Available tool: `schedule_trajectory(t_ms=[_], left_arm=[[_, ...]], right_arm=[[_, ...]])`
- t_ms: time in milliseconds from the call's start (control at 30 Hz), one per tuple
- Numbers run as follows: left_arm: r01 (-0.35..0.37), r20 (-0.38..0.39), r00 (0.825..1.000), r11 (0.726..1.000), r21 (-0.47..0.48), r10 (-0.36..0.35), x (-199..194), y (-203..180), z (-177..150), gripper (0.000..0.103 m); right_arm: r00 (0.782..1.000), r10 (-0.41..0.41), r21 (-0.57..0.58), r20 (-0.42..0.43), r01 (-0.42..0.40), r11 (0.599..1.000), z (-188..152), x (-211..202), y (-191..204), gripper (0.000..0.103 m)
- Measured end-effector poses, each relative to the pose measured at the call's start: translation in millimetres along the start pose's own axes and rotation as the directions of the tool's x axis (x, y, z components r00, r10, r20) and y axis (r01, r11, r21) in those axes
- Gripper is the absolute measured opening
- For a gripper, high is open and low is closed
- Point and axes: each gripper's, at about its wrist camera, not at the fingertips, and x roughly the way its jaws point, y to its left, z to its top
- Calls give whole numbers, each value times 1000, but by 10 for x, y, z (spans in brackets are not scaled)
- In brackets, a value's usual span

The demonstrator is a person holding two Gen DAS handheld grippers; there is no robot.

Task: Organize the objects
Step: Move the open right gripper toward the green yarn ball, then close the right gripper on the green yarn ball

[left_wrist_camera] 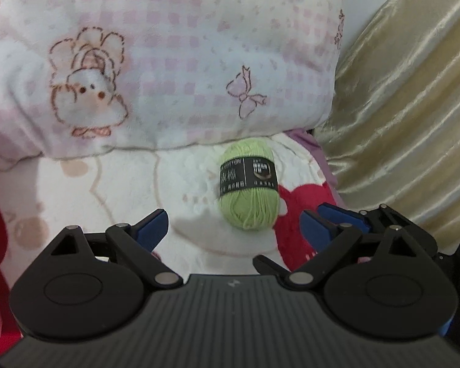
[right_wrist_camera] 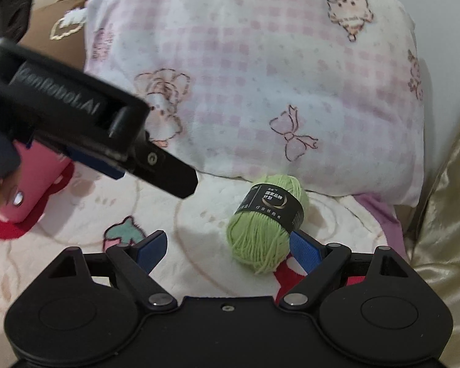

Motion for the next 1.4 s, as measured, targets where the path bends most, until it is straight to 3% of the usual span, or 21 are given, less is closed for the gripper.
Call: schedule_trajectory(t_ms=[300,467,700,833,1033,1167,1233,1300,1400], left_arm=[[37,48,998,999,15,-38,370,84,35,92],[49,58,997,998,32,-51,508,98,-7,91],[58,27,998,996,60,-60,767,-30,-33,91],[93,24,995,996,-5,-93,895,-19,-1,91],[43,11,999,997,-58,-43,1101,52,26,74],[92,6,996,989,-113,-92,1177,131,6,71],[109,4,994,987,-119,-109,1206,129,-4,68],[108,3,994,988,-108,-108,1236,103,-20,66],[95,4,995,990,-106,-95,1291,69,-30,66]], right_arm=[[989,-73,56,127,67,996,-292,358,-89,90],[990,-65,107,129,51,993,-402,523,-237,90],[992,33,202,120,-57,978,-450,651,-376,90],[991,59,213,124,-85,973,-489,690,-394,90],[986,110,371,124,-148,917,-484,751,-580,90],[987,104,442,121,-147,885,-546,787,-721,90],[988,107,460,114,-148,876,-570,815,-773,85],[984,132,475,118,-172,863,-578,832,-811,74],[984,138,478,114,-176,860,-563,837,-811,70]])
